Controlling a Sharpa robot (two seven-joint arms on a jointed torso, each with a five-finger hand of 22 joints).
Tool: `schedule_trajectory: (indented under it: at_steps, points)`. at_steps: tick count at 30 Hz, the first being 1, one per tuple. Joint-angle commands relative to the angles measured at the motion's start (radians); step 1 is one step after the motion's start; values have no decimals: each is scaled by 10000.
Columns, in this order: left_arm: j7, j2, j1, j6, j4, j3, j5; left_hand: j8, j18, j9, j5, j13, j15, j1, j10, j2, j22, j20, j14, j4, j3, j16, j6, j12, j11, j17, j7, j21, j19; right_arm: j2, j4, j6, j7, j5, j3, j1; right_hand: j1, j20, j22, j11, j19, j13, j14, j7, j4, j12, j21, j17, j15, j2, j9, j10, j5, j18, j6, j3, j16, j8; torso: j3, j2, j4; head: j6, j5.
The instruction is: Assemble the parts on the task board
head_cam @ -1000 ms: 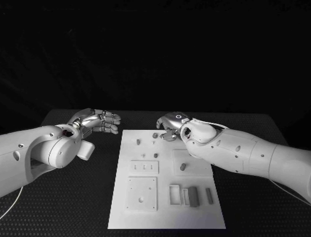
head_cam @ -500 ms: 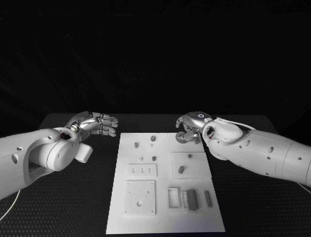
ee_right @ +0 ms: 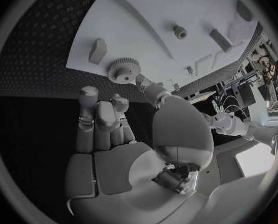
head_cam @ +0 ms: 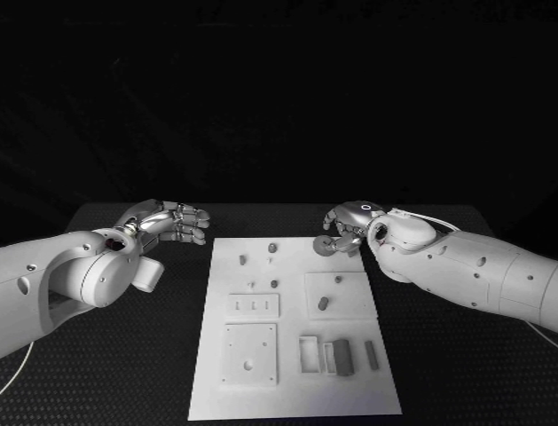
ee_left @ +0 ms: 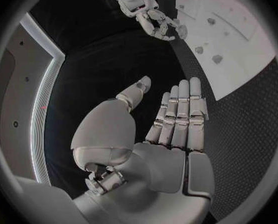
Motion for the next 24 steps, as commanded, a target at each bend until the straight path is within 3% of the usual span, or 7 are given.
schedule_trajectory:
  at_steps: [1,5,12,24]
  points:
    - [91,33,10,149,-6,5,-13,-60,173,-11,-52,-11,15,-69,61,11,14,-22,53,-70,9,-35,40,-63,8,10,120,-12,9,79,-233,385,322,340,0,-1,14,-57,142,9,58,15,-34,218,100,26,-50,-17,52,-78,2,45,16,480,-258,21,57,-51,-17,-16,36,-38,-38]
    - [48,25,10,151,14,5,-13,-62,171,-13,-52,-11,17,-89,61,21,18,-20,56,-58,8,-44,39,-69,10,21,127,-14,10,179,-413,539,566,452,0,-1,-103,-48,160,-46,47,19,-34,156,276,40,-40,-16,6,143,73,52,16,480,-38,-30,77,86,-35,-13,49,-40,-64]
    - [37,23,10,176,26,5,-13,-69,168,-19,-52,-13,19,-149,57,45,25,-18,58,-13,7,-71,35,-86,14,50,139,-22,9,345,-667,735,714,501,0,-10,-232,-56,186,-145,-6,15,-55,57,312,34,-26,-19,-94,388,117,57,15,480,90,-184,88,169,-23,-19,35,-68,-81]
    - [21,18,11,212,47,5,-14,-71,168,-22,-52,-14,20,-171,55,50,29,-18,57,2,9,-88,33,-97,17,66,140,-29,4,512,-991,849,815,522,-4,-104,-148,-68,202,-168,-73,23,-75,34,-59,30,14,-25,-118,906,184,64,15,480,437,-341,109,345,-19,-21,56,-157,-53]
